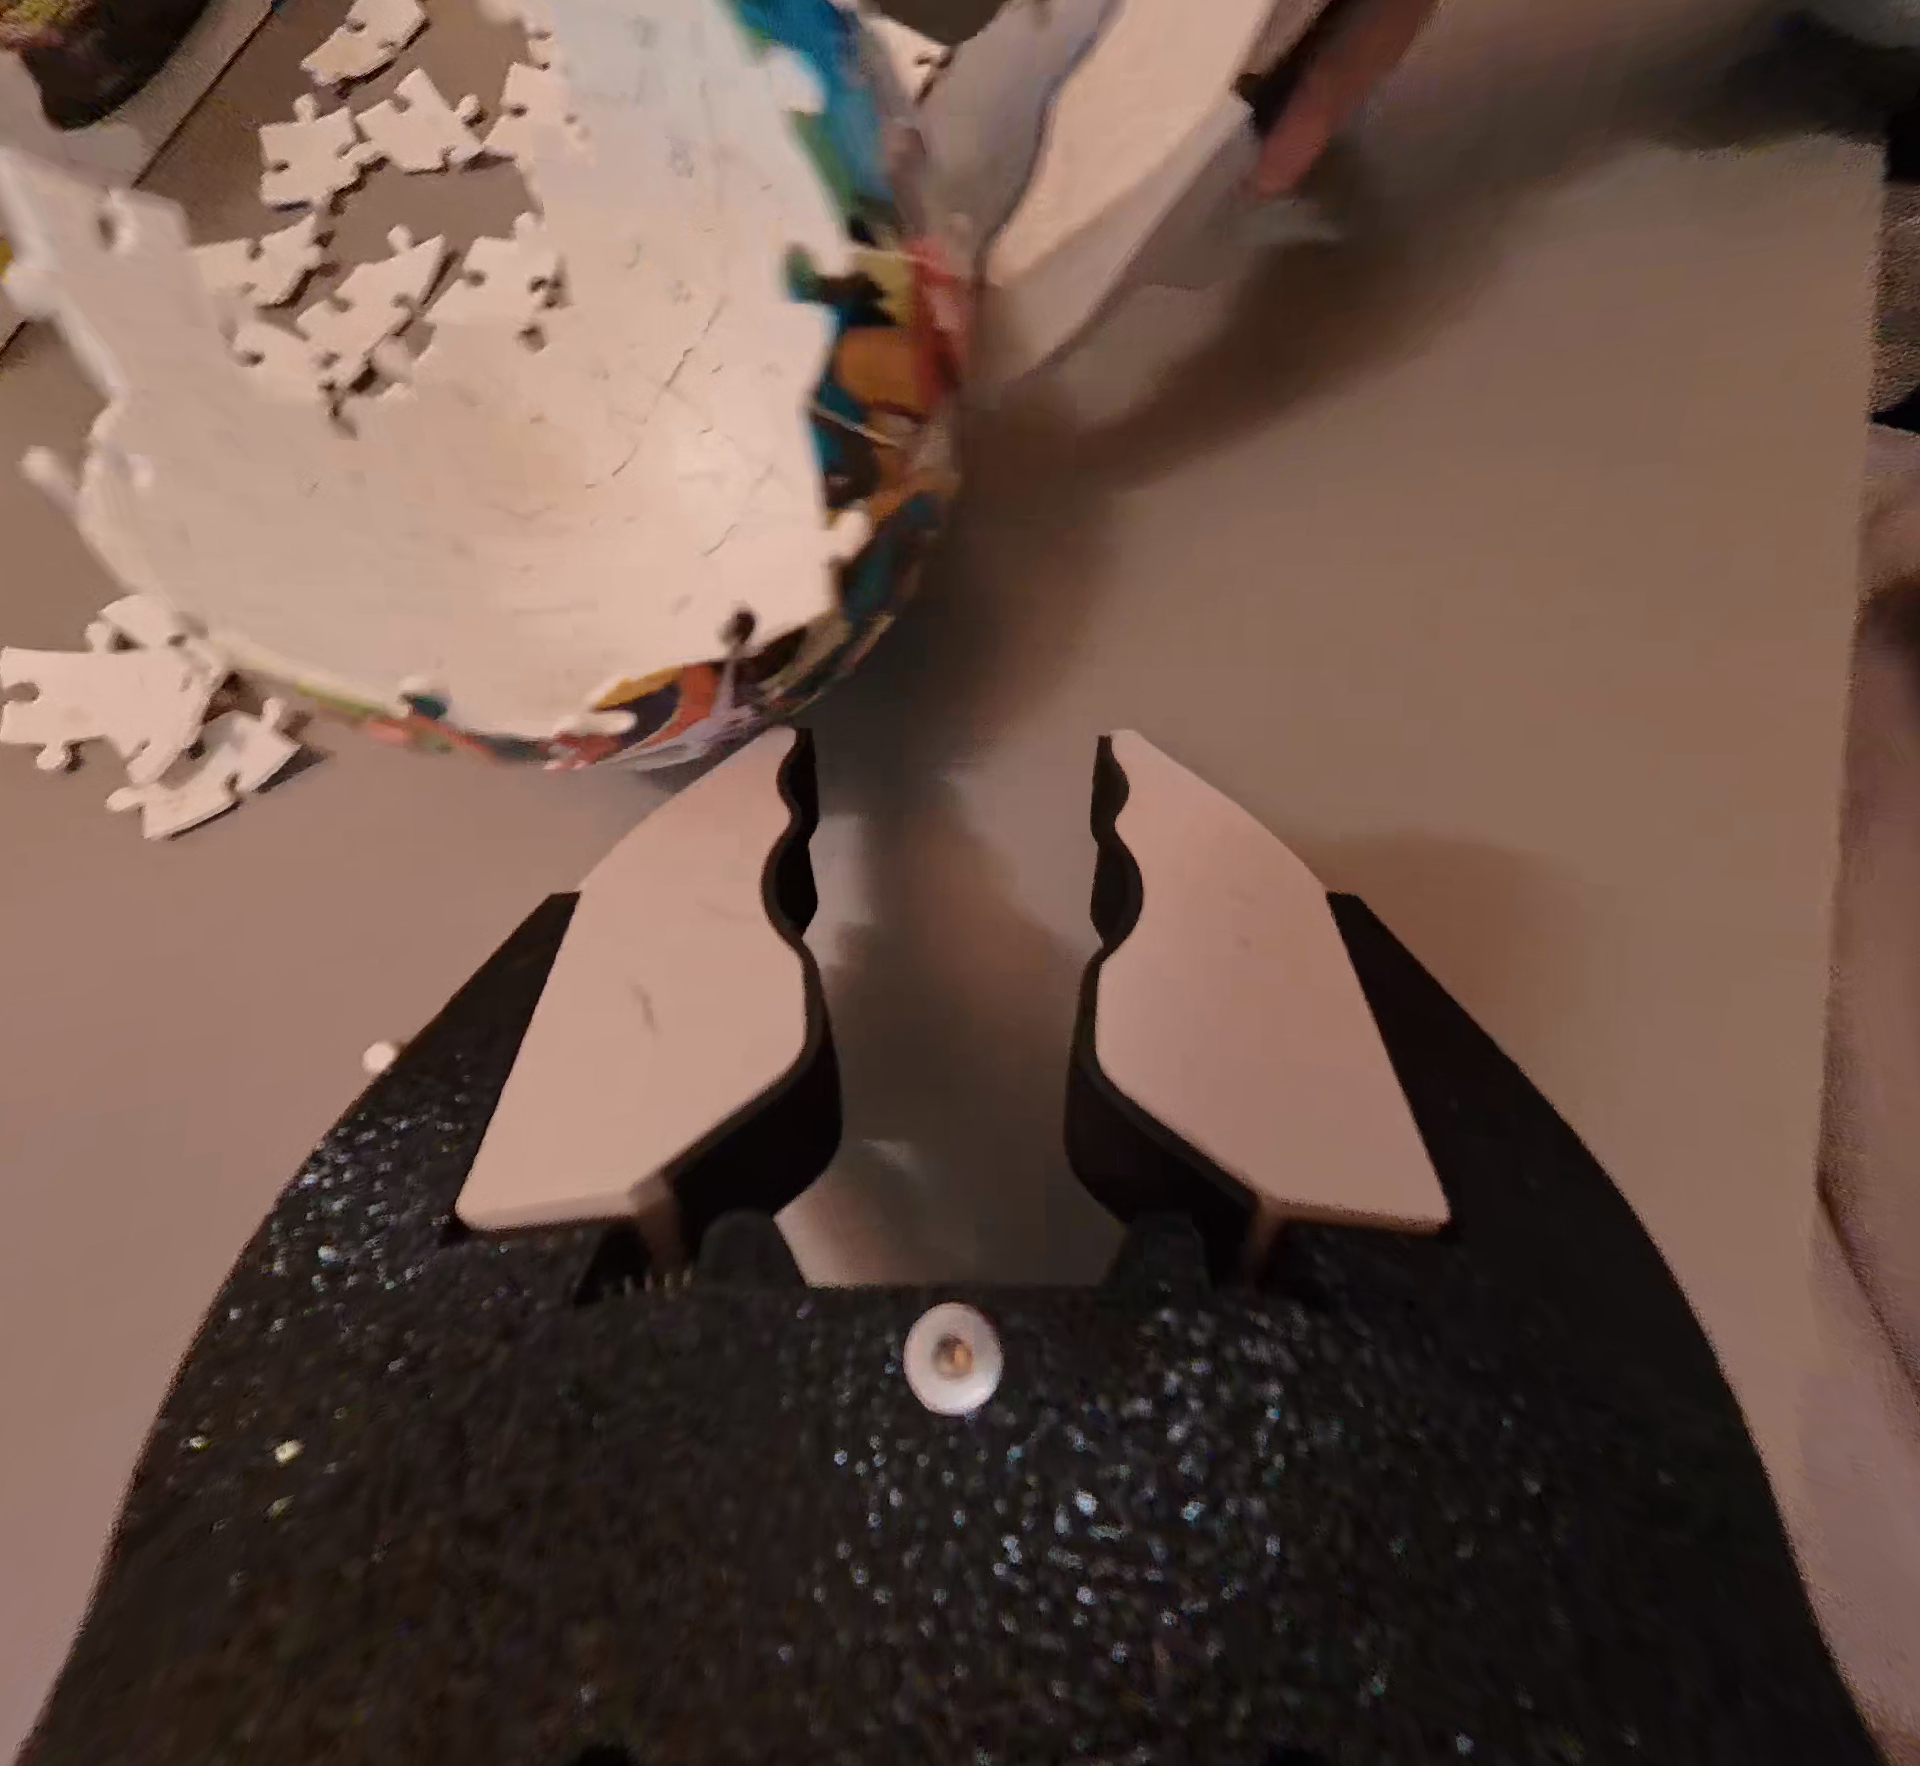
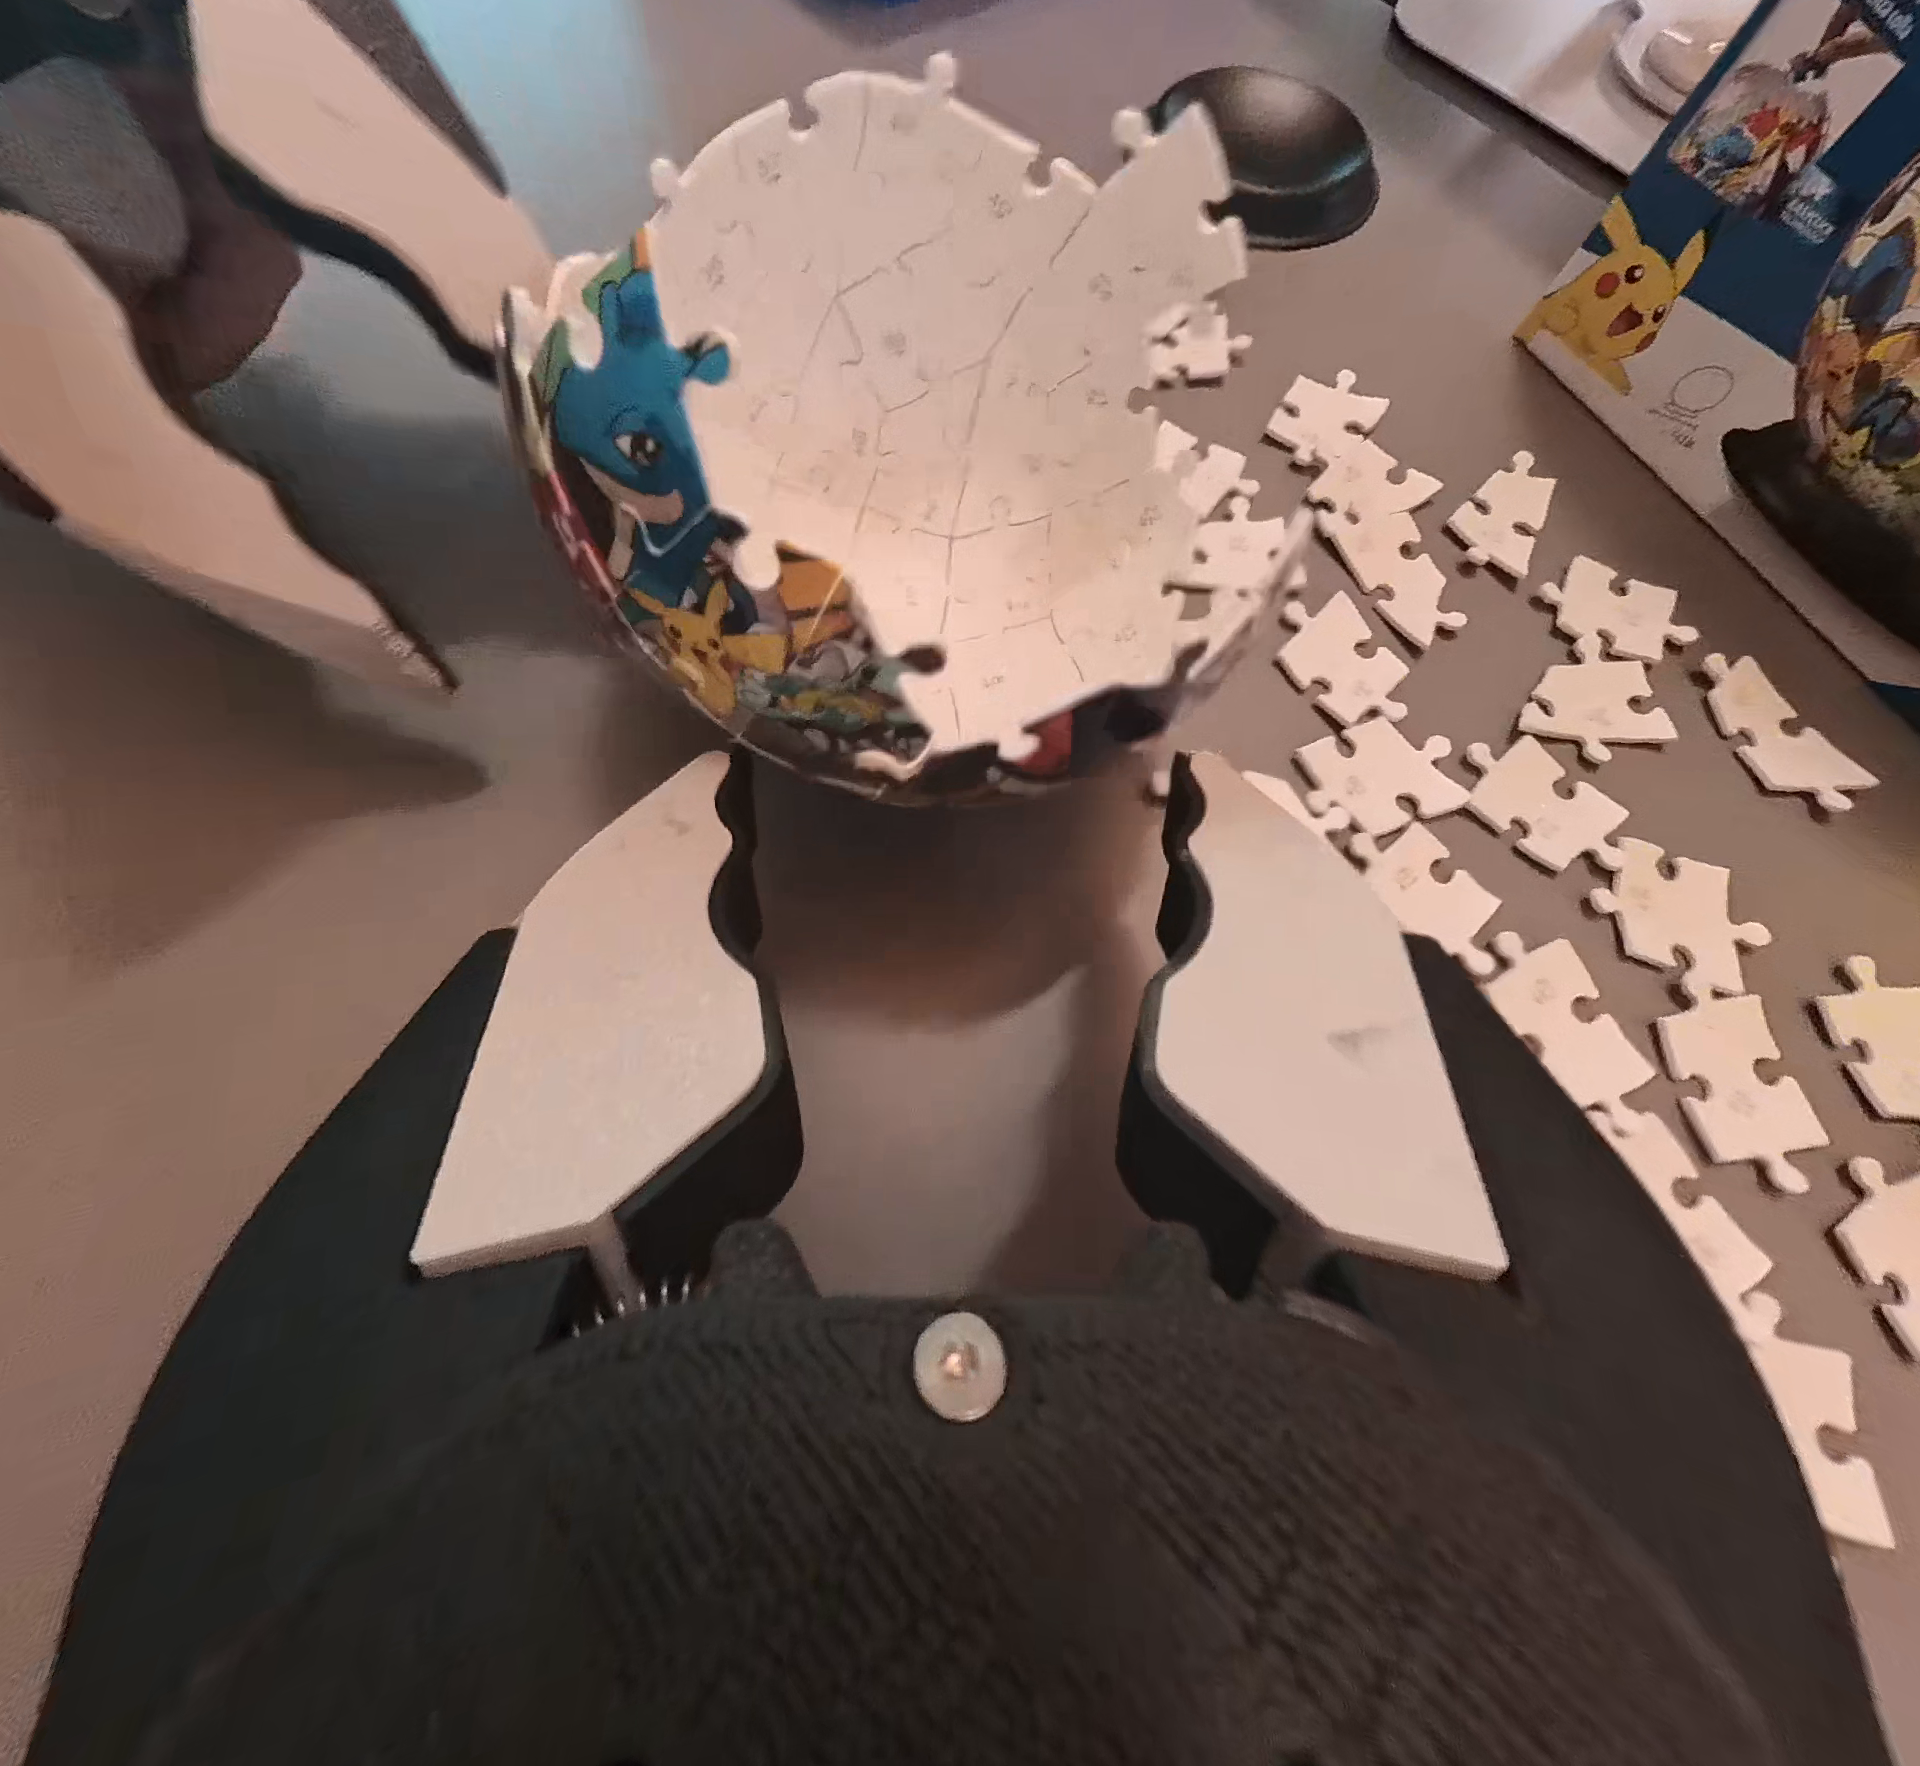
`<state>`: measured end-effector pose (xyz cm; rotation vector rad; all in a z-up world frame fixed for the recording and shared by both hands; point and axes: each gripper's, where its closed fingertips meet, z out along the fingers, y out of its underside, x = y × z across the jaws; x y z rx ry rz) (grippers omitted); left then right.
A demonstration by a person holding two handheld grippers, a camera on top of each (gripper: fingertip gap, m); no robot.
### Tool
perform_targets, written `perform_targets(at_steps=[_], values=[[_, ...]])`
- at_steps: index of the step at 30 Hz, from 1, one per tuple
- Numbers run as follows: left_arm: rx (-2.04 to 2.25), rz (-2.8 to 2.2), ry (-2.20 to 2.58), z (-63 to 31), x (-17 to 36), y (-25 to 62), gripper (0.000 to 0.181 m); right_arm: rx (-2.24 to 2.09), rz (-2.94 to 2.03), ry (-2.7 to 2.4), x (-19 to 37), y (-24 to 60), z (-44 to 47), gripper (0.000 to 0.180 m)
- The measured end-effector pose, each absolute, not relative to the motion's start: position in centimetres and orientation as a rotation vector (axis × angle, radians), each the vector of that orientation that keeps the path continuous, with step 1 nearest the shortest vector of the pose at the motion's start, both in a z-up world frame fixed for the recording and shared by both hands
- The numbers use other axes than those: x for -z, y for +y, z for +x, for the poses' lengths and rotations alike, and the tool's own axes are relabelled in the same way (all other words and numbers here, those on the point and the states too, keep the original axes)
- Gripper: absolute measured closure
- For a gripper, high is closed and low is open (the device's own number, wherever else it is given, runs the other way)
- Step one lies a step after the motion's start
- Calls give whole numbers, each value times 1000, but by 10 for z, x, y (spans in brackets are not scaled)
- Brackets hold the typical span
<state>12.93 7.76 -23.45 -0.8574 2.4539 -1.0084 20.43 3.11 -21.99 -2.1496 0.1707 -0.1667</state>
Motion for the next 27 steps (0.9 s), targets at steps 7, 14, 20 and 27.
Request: perform_targets(at_steps=[7,14,20,27], values=[[1039,-827,2465,115,237,60,123,78,-2092,224,219,27,215,114],[874,-975,2498,97,255,89,122,52,-2083,97,217,32,200,104],[897,-1222,2312,130,246,114,117,119,-2162,-35,229,37,197,88],[1011,-1192,2279,151,242,95,112,124,-2145,-113,219,47,207,89]])
